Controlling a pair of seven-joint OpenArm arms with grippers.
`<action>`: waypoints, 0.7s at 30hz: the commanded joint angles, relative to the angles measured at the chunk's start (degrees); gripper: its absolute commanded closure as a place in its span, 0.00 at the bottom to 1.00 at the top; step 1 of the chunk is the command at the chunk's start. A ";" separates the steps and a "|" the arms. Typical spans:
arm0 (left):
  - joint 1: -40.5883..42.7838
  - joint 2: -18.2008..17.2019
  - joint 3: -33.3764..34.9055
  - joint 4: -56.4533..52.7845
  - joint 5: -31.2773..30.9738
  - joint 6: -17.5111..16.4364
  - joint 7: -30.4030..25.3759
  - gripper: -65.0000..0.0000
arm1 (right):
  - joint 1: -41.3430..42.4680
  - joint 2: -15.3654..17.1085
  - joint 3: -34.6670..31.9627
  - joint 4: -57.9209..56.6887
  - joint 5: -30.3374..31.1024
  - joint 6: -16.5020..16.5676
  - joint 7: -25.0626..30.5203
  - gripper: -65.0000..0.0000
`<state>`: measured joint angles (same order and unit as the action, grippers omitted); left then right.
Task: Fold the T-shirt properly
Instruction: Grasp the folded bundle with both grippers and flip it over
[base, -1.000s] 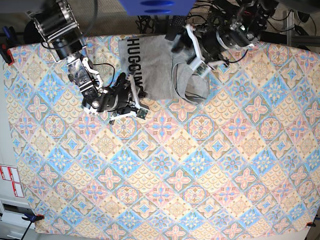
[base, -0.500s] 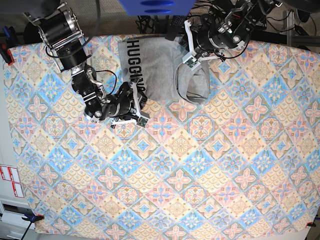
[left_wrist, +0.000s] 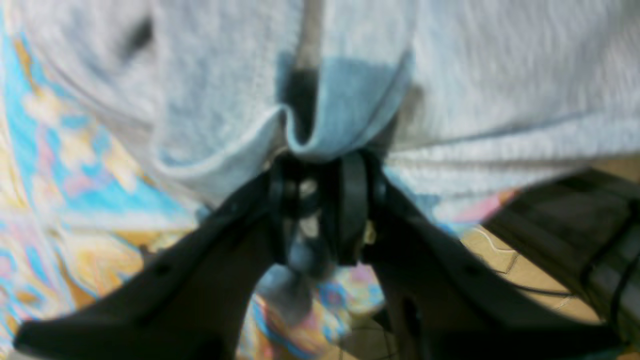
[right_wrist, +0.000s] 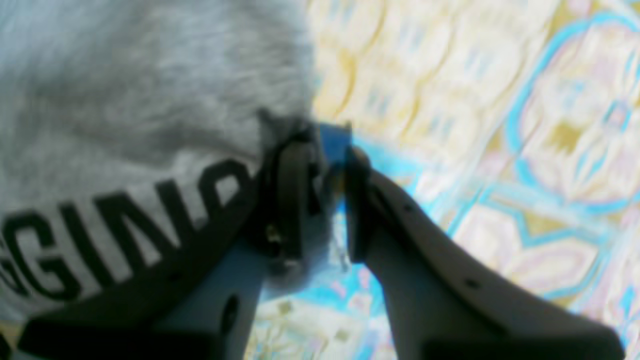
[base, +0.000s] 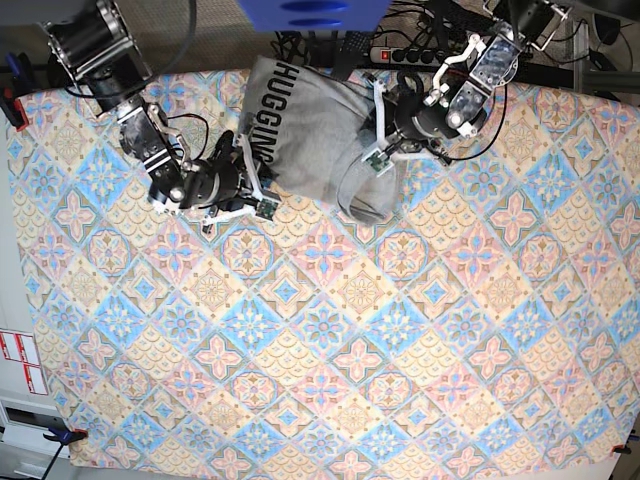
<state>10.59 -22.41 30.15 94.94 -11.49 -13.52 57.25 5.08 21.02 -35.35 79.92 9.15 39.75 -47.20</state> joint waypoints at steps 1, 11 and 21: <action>-2.19 0.92 -0.31 -2.32 4.50 2.22 -1.21 0.81 | -0.82 1.27 0.14 1.44 -0.49 0.25 -1.11 0.81; -15.64 9.54 5.85 -14.80 14.17 2.22 -4.64 0.82 | -7.85 7.95 0.32 12.61 -0.40 0.25 -1.11 0.81; -22.06 20.35 5.67 -24.91 25.60 3.89 -14.92 0.82 | -17.17 10.24 14.47 27.82 -0.40 0.25 -1.11 0.81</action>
<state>-10.66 -2.35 35.90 69.45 14.15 -9.37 43.00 -12.40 30.70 -21.10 106.94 8.03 39.94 -49.10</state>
